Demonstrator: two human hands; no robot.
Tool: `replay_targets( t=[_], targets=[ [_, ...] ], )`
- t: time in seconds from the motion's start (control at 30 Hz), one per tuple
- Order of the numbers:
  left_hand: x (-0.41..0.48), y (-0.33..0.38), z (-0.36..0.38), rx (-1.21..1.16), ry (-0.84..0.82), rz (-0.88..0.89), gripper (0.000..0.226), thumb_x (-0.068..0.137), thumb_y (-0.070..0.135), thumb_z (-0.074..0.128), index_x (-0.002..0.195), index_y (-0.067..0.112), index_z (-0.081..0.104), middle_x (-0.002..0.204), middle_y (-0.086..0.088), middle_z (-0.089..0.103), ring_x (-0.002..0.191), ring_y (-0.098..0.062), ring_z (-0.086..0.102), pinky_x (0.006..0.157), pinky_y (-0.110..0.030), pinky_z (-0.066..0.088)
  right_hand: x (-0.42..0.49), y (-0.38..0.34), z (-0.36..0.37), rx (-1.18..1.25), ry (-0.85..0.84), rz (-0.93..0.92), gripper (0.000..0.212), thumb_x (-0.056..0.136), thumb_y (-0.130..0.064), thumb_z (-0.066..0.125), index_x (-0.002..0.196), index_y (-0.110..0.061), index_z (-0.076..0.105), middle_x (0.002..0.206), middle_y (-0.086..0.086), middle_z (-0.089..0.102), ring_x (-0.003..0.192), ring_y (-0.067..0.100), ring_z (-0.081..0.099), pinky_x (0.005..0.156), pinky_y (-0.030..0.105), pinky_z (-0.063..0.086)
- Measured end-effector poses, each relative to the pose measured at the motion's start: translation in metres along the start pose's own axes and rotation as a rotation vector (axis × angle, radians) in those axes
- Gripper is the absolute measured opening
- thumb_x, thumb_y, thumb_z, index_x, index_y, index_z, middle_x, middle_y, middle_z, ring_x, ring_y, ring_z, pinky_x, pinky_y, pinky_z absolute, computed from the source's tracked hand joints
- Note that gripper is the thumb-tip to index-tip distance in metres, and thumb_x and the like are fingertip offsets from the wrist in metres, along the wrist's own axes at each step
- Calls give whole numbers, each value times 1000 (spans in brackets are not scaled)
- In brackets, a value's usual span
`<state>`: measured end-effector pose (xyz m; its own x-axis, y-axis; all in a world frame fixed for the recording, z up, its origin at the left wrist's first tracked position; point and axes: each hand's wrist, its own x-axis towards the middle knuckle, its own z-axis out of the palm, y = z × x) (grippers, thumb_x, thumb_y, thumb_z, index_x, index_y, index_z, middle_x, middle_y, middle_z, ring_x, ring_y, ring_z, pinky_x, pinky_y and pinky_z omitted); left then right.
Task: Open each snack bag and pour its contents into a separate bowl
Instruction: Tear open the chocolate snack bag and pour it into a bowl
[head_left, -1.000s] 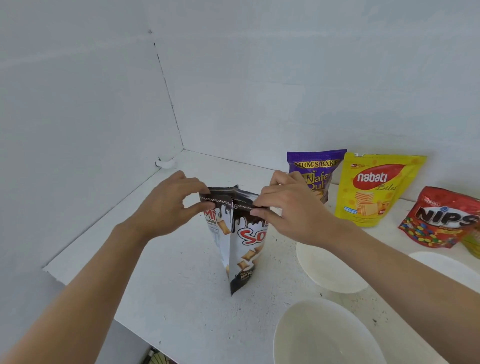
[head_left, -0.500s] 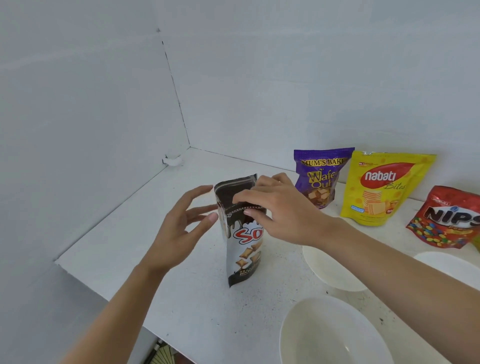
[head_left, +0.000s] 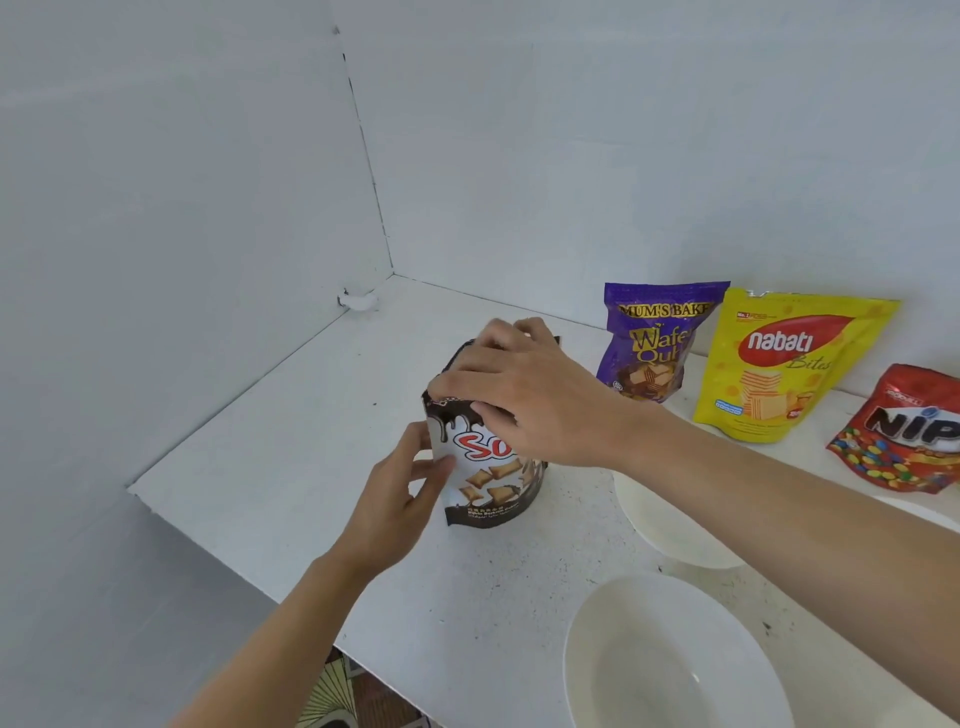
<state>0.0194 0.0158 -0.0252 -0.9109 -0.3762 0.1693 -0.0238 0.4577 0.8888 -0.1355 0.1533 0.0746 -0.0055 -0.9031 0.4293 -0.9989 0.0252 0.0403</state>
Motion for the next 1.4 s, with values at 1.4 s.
replay_targets(
  t=[1.4],
  targets=[
    [15, 29, 29, -673, 214, -26, 43, 100, 20, 52, 136, 39, 42, 143, -1, 52, 129, -25, 58, 99, -45, 53, -36, 34, -64, 868, 469, 681, 15, 88, -3, 69, 99, -11, 74, 95, 1, 76, 86, 13, 73, 77, 31, 60]
  ],
)
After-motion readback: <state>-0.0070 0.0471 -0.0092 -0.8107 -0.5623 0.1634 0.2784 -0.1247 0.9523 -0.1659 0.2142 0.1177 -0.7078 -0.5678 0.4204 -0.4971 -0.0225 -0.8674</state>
